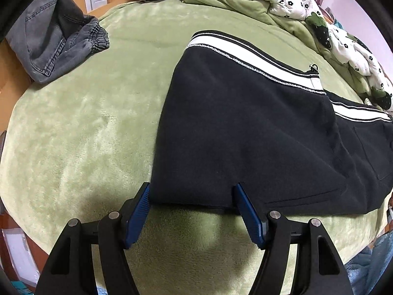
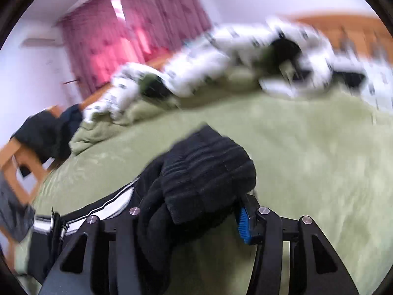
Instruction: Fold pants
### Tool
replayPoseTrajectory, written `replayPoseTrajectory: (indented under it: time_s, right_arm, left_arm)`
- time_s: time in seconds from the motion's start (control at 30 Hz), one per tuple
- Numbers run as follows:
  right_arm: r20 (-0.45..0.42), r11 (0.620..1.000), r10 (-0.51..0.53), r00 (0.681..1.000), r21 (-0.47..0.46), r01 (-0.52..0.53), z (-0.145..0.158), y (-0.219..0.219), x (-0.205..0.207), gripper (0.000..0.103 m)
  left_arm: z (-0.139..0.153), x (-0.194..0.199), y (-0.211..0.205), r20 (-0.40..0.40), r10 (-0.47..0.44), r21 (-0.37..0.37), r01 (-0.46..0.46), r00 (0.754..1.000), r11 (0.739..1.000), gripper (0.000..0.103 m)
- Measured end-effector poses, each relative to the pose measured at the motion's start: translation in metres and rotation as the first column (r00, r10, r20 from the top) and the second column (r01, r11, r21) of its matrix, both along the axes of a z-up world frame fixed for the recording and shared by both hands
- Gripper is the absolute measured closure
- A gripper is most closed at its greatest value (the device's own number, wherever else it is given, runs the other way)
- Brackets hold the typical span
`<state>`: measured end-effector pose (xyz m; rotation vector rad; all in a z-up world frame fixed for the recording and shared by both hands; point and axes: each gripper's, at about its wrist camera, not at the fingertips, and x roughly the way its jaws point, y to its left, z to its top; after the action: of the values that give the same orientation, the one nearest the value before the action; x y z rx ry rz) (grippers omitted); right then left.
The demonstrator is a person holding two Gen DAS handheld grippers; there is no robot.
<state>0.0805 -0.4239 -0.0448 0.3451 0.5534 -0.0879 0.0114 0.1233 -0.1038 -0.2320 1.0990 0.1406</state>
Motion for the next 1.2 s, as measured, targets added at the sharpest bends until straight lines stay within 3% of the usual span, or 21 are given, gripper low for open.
replayPoseTrajectory:
  time_s: [0.1,0.2,0.3,0.37,0.43,0.53,0.67,0.77,0.87,0.93,1.07,1.2]
  right_arm:
    - [-0.130,0.999,-0.001,0.991,-0.036,-0.003,-0.023,-0.005,0.007,0.044]
    - [-0.322,1.000,-0.011,0.947,-0.020,0.004,-0.056,-0.018,0.005,0.042]
    - [-0.309,0.999,-0.034,0.951,0.022,0.042,-0.055,-0.024,-0.021,0.039]
    - [-0.317,0.998,-0.058,0.947,-0.029,0.052,-0.045,-0.017,-0.034,0.039]
    - [-0.315,0.995,-0.084,0.945,-0.081,0.061,-0.035,-0.007,-0.045,0.039]
    - [-0.311,0.988,-0.090,0.946,-0.151,0.044,-0.013,0.011,-0.060,0.040]
    - [-0.309,0.980,-0.084,0.947,-0.200,0.022,0.012,0.034,-0.087,0.040]
    - [-0.322,0.976,-0.073,0.944,-0.216,0.001,0.024,0.048,-0.104,0.040]
    - [-0.323,0.969,-0.084,0.943,-0.245,0.003,0.031,0.061,-0.118,0.040]
    - [-0.324,0.967,-0.102,0.941,-0.254,0.017,0.034,0.069,-0.126,0.040]
    - [-0.368,0.985,-0.081,0.927,-0.173,0.017,0.036,0.079,-0.132,0.051]
    - [-0.375,0.976,-0.075,0.924,-0.217,-0.009,0.043,0.097,-0.135,0.051]
  left_arm:
    - [0.003,-0.006,0.005,0.034,0.001,-0.022,0.000,0.999,1.000,0.036]
    - [0.013,-0.024,0.016,0.150,0.011,-0.095,0.004,0.989,0.995,0.036]
    - [0.008,-0.035,0.026,0.173,0.036,-0.124,-0.015,0.984,0.992,0.036]
    - [0.001,-0.035,0.032,0.169,0.054,-0.162,-0.026,0.984,0.987,0.036]
    - [-0.007,-0.035,0.040,0.168,0.083,-0.246,-0.040,0.982,0.969,0.036]
    - [-0.018,-0.032,0.049,0.181,0.114,-0.363,-0.042,0.977,0.931,0.036]
    - [-0.024,-0.030,0.060,0.212,0.132,-0.459,-0.021,0.968,0.888,0.036]
    - [-0.029,-0.034,0.071,0.216,0.167,-0.553,-0.021,0.962,0.833,0.036]
    - [-0.035,-0.030,0.075,0.202,0.186,-0.595,-0.030,0.962,0.803,0.035]
    - [-0.037,-0.025,0.073,0.188,0.181,-0.583,-0.038,0.965,0.812,0.035]
    - [-0.038,-0.017,0.061,0.187,0.177,-0.519,-0.056,0.966,0.853,0.036]
    - [-0.036,-0.019,0.050,0.216,0.163,-0.430,-0.056,0.963,0.901,0.044]
